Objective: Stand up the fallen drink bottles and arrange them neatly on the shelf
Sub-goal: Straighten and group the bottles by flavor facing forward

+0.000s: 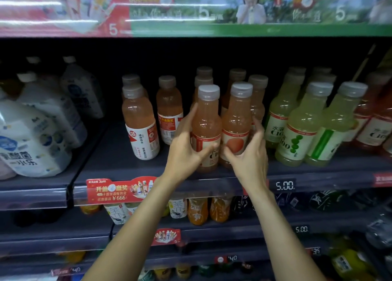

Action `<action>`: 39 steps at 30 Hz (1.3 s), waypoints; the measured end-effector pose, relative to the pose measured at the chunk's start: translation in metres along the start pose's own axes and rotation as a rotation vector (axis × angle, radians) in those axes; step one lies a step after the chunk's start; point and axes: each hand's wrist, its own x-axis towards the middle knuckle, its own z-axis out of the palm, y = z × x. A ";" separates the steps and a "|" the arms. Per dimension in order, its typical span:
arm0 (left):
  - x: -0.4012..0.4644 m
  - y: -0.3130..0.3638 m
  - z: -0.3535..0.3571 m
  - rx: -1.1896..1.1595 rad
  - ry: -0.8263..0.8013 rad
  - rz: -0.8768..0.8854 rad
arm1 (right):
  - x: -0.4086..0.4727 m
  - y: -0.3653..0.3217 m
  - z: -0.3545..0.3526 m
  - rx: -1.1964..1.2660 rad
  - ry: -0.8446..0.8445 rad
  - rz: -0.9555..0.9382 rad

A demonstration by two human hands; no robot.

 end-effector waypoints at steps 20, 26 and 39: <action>-0.014 0.003 -0.010 0.294 0.238 0.146 | -0.026 -0.018 -0.011 -0.038 0.316 -0.477; -0.021 -0.051 -0.084 0.402 0.569 0.122 | -0.033 -0.068 0.052 0.135 -0.052 -0.653; 0.039 -0.088 -0.118 -0.371 0.203 -0.349 | 0.021 -0.086 0.149 0.347 -0.339 -0.040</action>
